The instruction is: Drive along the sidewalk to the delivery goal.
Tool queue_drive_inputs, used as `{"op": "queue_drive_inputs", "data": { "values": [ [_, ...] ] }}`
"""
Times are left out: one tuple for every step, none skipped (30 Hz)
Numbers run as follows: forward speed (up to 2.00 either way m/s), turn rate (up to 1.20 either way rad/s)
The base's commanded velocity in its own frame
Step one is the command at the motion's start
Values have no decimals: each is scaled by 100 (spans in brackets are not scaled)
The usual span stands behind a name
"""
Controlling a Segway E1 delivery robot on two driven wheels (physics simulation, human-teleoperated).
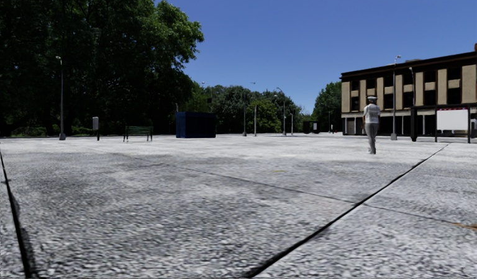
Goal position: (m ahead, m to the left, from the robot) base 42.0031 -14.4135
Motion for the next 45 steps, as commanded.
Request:
{"op": "queue_drive_inputs", "data": {
  "values": [
    [200,0],
    [200,0],
    [200,0],
    [200,0],
    [200,0],
    [200,0],
    [200,0],
    [200,0],
    [200,0],
    [200,0],
    [200,0],
    [200,0],
    [200,0],
    [200,0],
    [200,0],
    [200,0],
    [200,0],
    [200,0],
    [200,0],
    [200,0],
    [200,0],
    [200,0],
    [200,0],
    [200,0],
    [200,0],
    [200,0],
    [200,0],
    [200,0],
    [200,0],
    [200,0],
    [200,0],
    [200,0],
    [200,0],
    [200,0],
    [200,0],
    [200,0],
    [200,0],
    [200,0],
    [200,0],
    [200,0],
    [200,0],
    [200,0],
    [200,0],
    [200,0],
    [200,0]
  ]
}}
